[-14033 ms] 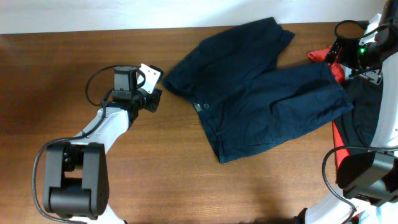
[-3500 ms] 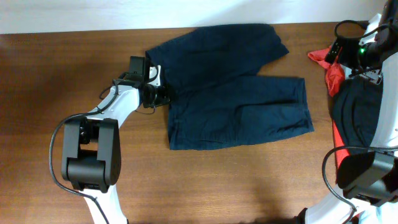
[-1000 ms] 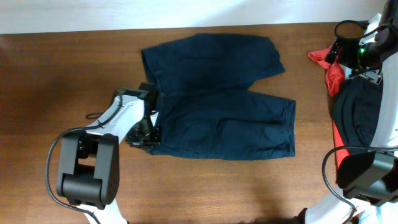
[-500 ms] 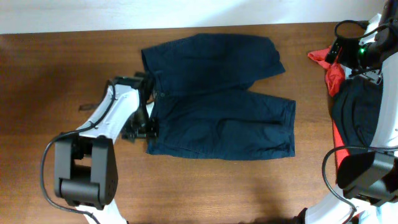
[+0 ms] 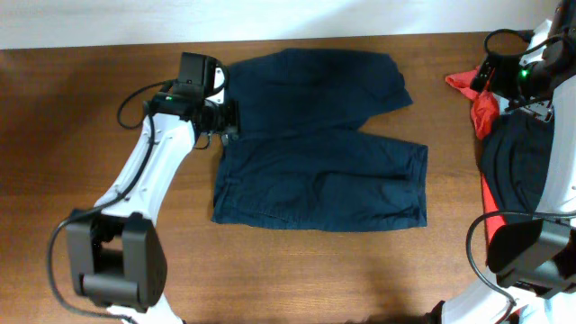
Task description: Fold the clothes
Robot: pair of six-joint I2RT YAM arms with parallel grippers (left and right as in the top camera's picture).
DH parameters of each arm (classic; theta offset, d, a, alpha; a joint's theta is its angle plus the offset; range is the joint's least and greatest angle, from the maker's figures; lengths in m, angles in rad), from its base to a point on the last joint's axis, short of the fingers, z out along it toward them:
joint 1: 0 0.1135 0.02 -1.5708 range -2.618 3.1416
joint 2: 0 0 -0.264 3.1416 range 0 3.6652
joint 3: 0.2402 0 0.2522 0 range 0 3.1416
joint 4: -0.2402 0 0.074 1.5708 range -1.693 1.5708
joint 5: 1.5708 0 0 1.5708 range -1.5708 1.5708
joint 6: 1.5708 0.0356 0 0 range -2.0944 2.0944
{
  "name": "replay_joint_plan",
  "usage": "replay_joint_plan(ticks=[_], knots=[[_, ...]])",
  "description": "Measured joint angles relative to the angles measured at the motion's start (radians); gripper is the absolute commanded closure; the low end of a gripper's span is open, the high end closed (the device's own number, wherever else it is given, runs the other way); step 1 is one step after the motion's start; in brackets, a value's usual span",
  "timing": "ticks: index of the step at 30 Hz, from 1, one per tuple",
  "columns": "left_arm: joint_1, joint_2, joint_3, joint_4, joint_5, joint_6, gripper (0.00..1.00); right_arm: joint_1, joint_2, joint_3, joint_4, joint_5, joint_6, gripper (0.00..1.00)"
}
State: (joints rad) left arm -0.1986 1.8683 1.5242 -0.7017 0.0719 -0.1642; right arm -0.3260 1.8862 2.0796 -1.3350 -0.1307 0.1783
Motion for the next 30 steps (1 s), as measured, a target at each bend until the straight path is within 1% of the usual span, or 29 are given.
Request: replay_joint_plan(ticks=[11, 17, 30], knots=[[0.000, 0.190, 0.000, 0.118, 0.033, -0.001, 0.45, 0.000, 0.000, 0.000, 0.000, 0.000, 0.000, 0.02], [0.000, 0.211, 0.000, 0.175, 0.052, -0.001, 0.44, 0.000, 0.000, 0.000, 0.000, 0.000, 0.000, 0.02], [0.002, 0.274, 0.000, 0.211, 0.053, -0.001, 0.44, 0.000, 0.000, 0.000, 0.000, 0.000, 0.000, 0.02]])
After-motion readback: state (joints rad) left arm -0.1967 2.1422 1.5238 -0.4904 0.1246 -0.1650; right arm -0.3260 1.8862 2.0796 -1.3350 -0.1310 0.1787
